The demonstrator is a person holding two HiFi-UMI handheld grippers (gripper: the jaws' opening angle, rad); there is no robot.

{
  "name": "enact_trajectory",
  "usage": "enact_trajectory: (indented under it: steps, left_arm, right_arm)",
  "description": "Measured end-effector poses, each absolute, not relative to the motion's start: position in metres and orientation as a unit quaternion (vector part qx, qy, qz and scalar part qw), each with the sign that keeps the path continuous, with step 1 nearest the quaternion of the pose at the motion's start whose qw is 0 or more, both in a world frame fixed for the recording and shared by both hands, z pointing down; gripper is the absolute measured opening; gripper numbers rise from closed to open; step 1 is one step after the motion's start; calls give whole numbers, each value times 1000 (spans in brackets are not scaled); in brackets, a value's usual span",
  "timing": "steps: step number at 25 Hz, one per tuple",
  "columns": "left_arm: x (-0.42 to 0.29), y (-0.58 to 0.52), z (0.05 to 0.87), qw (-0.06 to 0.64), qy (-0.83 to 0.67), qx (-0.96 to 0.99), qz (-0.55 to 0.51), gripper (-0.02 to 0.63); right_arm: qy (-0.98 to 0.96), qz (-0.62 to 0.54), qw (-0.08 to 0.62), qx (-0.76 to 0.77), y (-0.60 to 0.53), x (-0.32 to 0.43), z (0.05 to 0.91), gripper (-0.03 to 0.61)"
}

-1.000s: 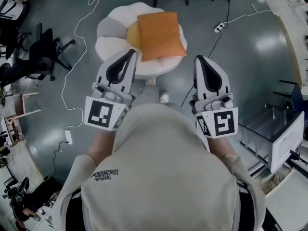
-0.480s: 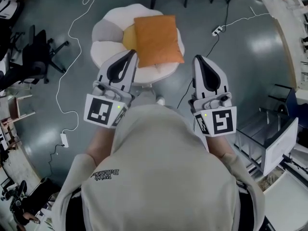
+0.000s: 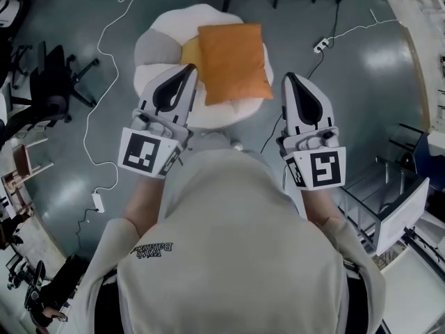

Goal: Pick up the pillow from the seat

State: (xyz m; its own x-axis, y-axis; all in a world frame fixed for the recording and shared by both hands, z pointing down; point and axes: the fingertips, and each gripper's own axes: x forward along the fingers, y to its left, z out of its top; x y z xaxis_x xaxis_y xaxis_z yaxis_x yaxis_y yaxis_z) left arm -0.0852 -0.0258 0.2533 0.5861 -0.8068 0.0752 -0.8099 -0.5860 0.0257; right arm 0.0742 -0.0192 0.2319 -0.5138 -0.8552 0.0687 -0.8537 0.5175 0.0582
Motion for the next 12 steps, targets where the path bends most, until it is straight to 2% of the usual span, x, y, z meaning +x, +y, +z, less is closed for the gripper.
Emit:
enact_trajectory:
  steps: [12]
  left_arm:
    - [-110, -98, 268, 52, -453, 890, 31, 11]
  right_arm:
    - [-860, -9, 70, 506, -94, 62, 240, 9]
